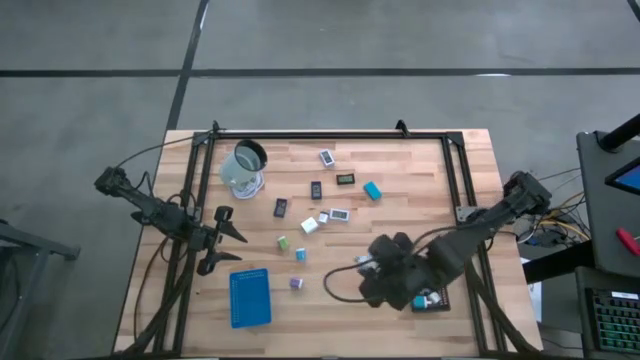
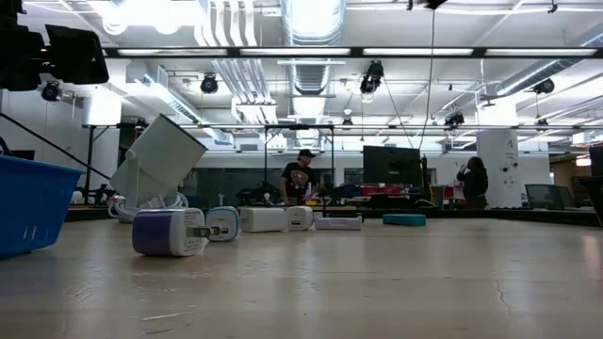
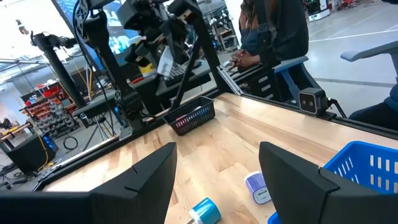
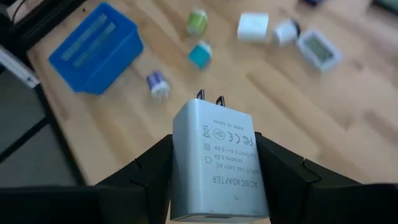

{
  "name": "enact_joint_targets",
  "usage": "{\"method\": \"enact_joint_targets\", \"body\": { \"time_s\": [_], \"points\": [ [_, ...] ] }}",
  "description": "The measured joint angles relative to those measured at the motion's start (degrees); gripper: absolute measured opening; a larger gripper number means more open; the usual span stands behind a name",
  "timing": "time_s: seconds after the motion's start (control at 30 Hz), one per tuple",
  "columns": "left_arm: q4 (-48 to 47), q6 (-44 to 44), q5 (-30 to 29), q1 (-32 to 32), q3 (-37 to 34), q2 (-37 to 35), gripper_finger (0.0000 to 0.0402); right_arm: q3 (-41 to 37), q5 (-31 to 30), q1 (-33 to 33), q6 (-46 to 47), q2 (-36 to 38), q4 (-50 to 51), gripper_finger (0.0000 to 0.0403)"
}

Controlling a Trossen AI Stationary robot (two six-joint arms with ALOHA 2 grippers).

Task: Pick & Place Office items
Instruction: Put the bottom white charger adapter into the black bin

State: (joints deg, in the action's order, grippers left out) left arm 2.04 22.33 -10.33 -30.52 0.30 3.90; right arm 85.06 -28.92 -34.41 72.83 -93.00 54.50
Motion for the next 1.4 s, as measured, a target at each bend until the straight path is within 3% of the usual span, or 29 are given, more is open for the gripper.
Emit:
{"method": "enact_joint_targets", "body": {
  "time_s": [0.17, 0.33, 0.73, 1.03, 1.4],
  "points": [
    [0.0, -0.02, 0.0, 0.0, 0.0, 0.0, 0.0234, 0.0, 5.09, -2.81, 11.41, 2.18, 6.03, 0.0185],
    [0.0, -0.02, -0.01, 0.01, 0.02, 0.01, 0.0234, 0.0, 6.12, -6.99, 25.9, 2.54, 13.96, 0.0185],
    [0.0, 0.0, -0.01, 0.01, 0.0, 0.0, 0.0234, 0.0, 13.04, -16.1, 54.97, -2.59, 23.99, 0.0185],
    [0.0, -0.01, -0.02, 0.01, 0.02, 0.0, 0.0234, 0.0, 18.59, -17.22, 59.68, -9.24, 28.96, 0.0185],
    [0.0, 0.0, -0.01, 0.01, 0.01, 0.0, 0.0234, -0.1, 19.89, -17.22, 61.64, -19.53, 32.54, 0.0185]
  ]
}}
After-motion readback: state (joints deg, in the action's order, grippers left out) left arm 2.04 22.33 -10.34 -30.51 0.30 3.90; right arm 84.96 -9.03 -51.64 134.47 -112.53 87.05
